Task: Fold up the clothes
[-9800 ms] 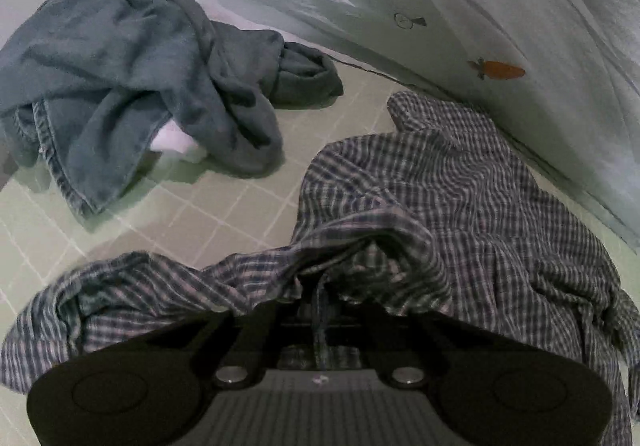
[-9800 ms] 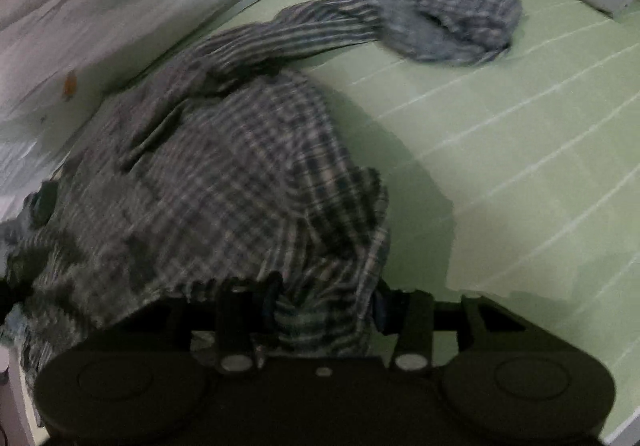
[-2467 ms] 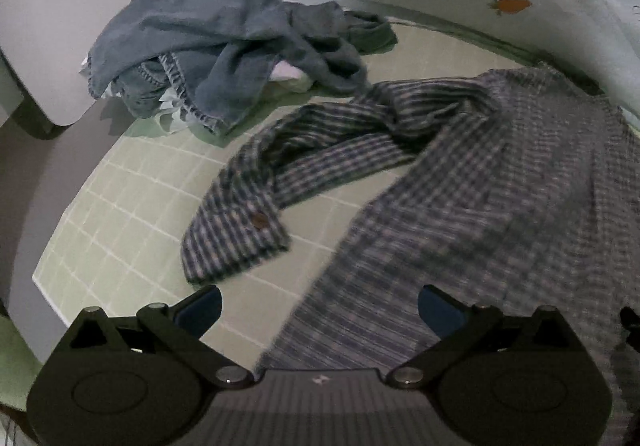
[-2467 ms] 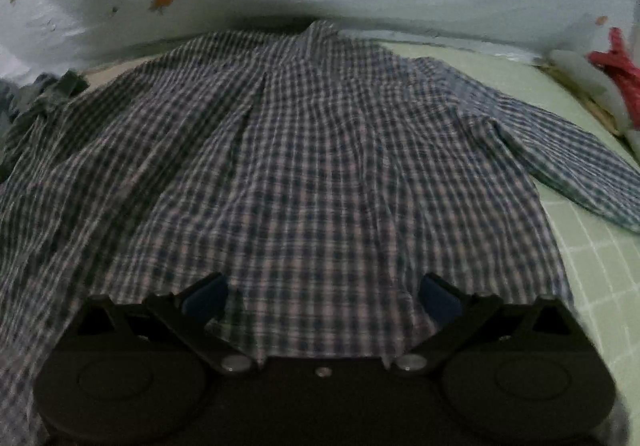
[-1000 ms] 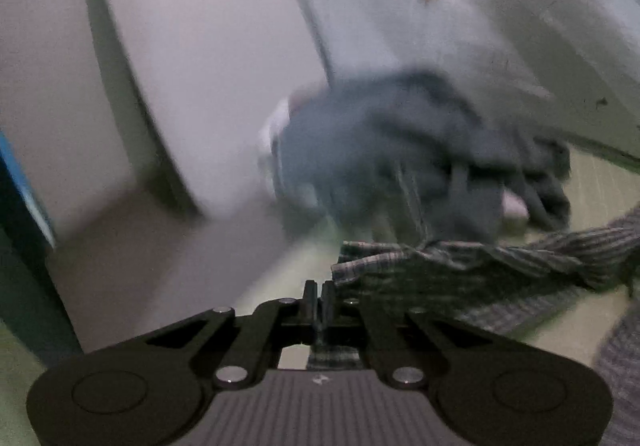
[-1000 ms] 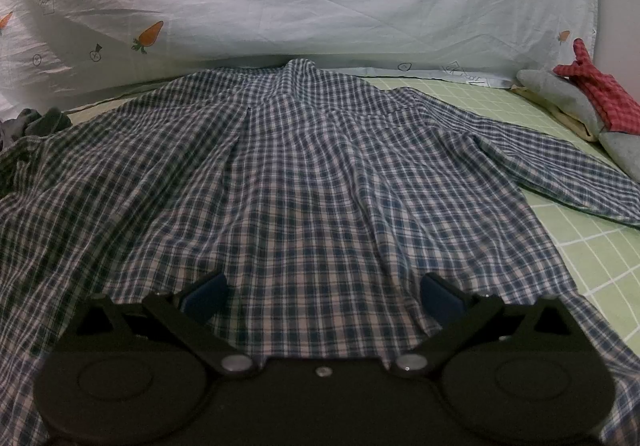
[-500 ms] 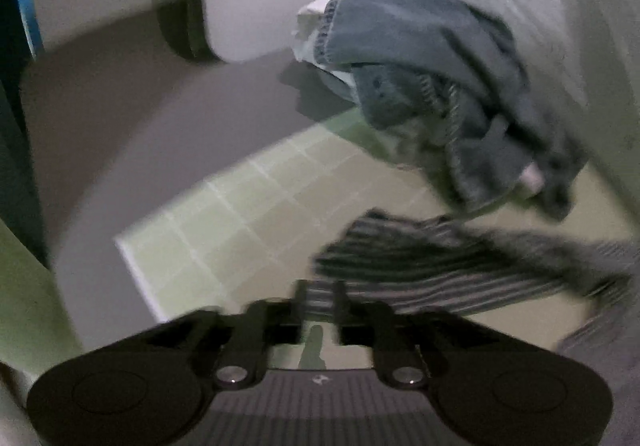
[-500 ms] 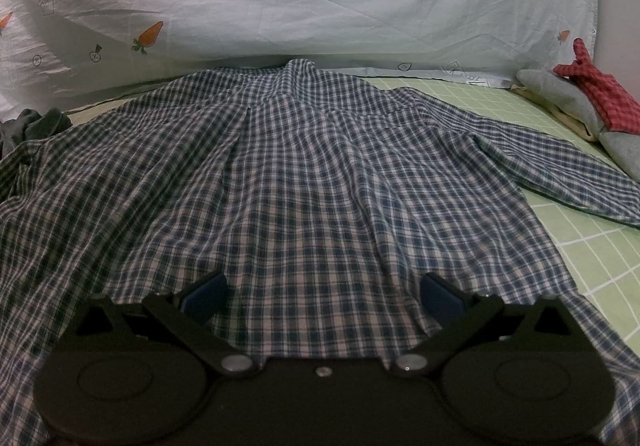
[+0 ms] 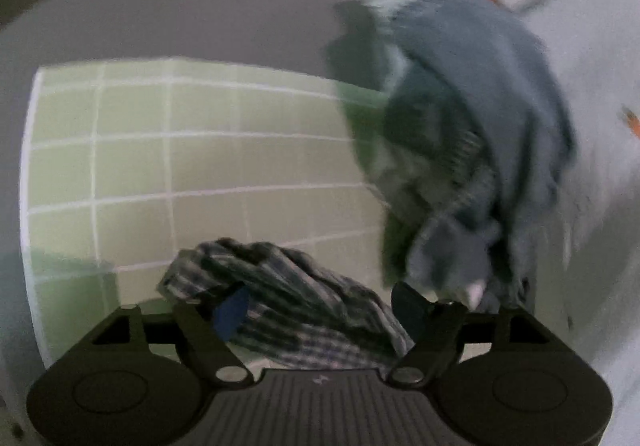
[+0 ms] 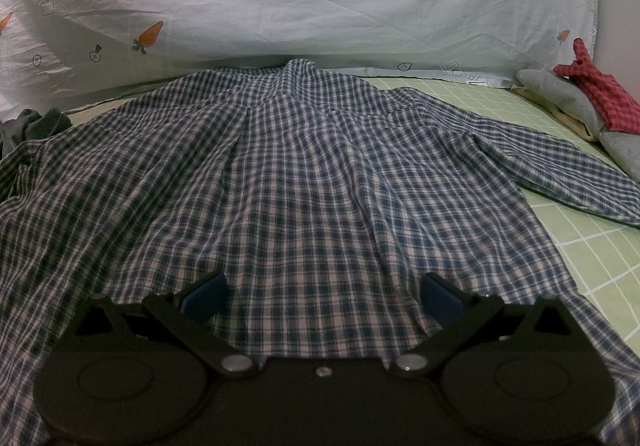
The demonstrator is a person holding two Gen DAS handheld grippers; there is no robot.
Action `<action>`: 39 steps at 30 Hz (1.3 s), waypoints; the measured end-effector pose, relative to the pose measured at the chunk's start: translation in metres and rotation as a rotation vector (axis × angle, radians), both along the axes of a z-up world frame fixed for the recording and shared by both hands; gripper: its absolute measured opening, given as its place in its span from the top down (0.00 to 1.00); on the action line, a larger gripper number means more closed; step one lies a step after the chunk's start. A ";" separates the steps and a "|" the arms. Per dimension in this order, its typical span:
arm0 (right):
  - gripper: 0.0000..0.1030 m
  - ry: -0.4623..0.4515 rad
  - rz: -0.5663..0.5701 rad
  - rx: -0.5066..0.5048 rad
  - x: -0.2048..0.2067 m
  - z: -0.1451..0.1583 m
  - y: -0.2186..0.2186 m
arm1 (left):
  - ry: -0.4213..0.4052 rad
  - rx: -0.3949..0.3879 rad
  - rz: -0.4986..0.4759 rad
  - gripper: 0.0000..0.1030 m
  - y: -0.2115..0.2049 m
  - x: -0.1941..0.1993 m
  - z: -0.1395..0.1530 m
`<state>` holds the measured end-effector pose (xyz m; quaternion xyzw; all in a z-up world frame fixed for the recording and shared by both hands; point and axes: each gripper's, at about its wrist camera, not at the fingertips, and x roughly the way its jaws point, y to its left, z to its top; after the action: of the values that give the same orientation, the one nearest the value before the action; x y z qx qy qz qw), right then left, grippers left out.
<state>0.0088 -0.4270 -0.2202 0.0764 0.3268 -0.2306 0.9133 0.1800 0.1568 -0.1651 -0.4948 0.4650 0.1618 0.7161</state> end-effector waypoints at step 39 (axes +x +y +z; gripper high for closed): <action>0.00 -0.003 -0.003 0.003 0.000 -0.001 -0.001 | -0.238 0.404 -0.523 0.89 -0.021 -0.113 -0.006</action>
<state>0.0090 -0.4284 -0.2211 0.0786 0.3256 -0.2311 0.9134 0.0675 0.1356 -0.1714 -0.2226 0.4479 0.0029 0.8659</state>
